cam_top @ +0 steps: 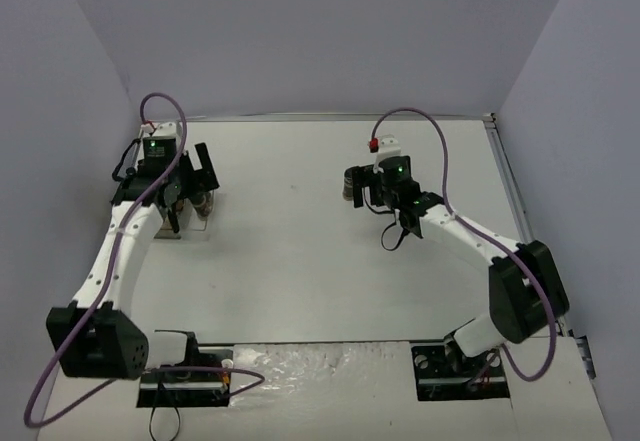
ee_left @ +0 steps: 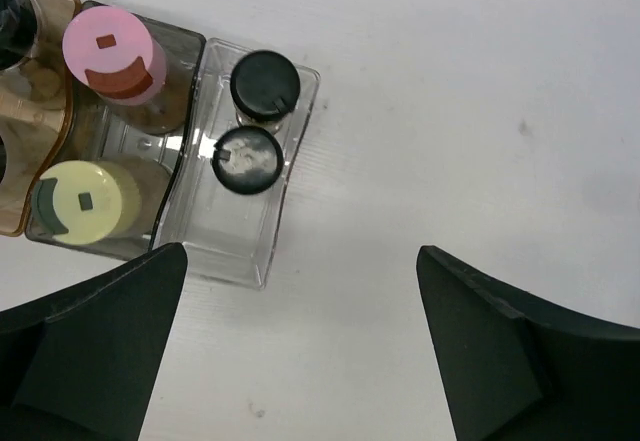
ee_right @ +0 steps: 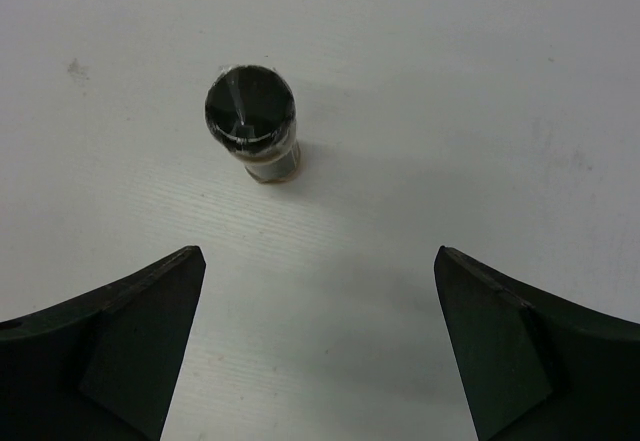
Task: Organize the condiment bottles
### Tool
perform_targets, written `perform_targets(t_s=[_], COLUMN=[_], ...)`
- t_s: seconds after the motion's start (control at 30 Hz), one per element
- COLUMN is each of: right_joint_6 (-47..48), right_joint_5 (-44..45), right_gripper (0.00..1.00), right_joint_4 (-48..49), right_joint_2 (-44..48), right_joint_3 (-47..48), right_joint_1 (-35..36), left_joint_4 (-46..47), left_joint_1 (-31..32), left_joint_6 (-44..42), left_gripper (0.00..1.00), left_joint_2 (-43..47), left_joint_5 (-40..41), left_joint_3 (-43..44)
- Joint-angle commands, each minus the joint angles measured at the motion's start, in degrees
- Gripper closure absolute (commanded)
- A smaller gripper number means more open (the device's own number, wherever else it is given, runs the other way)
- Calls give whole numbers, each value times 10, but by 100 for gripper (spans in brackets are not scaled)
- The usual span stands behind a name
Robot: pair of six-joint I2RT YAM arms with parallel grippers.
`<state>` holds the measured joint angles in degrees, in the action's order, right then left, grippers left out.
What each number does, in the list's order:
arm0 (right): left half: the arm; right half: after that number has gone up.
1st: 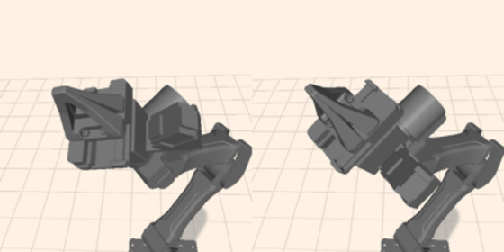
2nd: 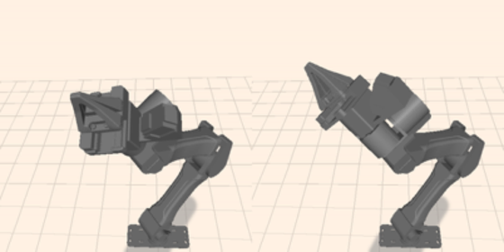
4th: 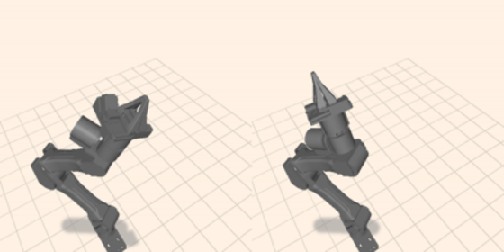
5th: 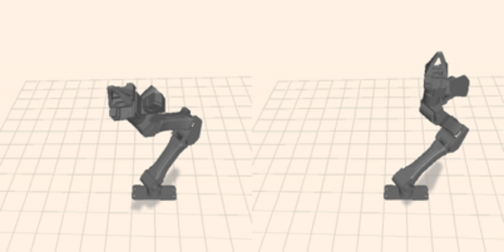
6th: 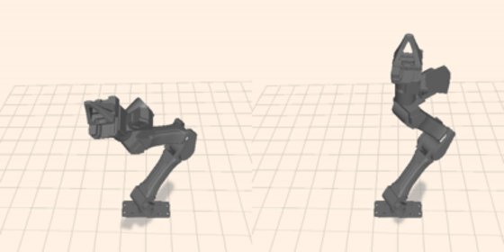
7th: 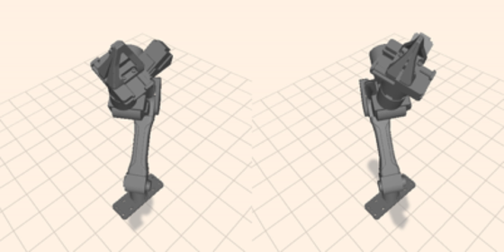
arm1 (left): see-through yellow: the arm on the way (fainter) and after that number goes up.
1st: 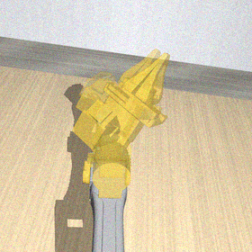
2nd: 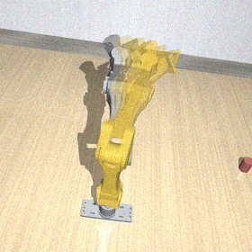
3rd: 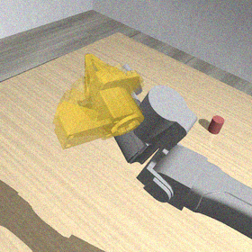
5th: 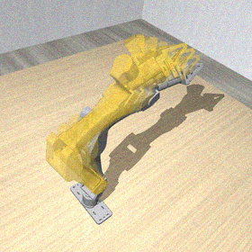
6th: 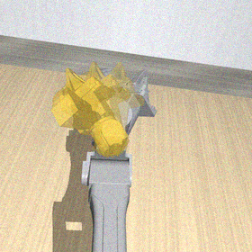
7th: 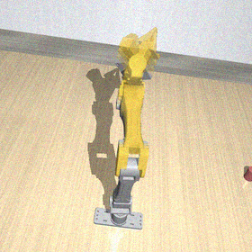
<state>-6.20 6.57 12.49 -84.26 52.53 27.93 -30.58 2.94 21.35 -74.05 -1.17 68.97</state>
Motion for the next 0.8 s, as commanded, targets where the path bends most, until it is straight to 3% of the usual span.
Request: perform_targets(t_s=[0.0,0.1,0.33,0.53,0.7,0.77], right_joint_6=[46,57,77,77,85,91], right_joint_5=[-79,-92,-106,-118,-121,-120], right_gripper=[5,6,15,39,68,74], right_joint_4=[59,59,43,45,57,57], right_joint_2=[-78,-128,-231,-264,-252,-243], right_joint_3=[98,146,231,231,204,196], right_joint_1=[-13,-15,-17,-16,-4,10], left_joint_4=[44,85,73,60,62,61], left_joint_1=[4,4,2,1,0,0], left_joint_6=[-75,-77,-80,-78,-73,-72], left_gripper=[3,3,3,3,3,3], left_joint_2=[103,135,145,137,130,130], left_joint_5=[-85,-99,-82,-75,-83,-83], left_joint_3=[-70,-99,-96,-91,-91,-90])
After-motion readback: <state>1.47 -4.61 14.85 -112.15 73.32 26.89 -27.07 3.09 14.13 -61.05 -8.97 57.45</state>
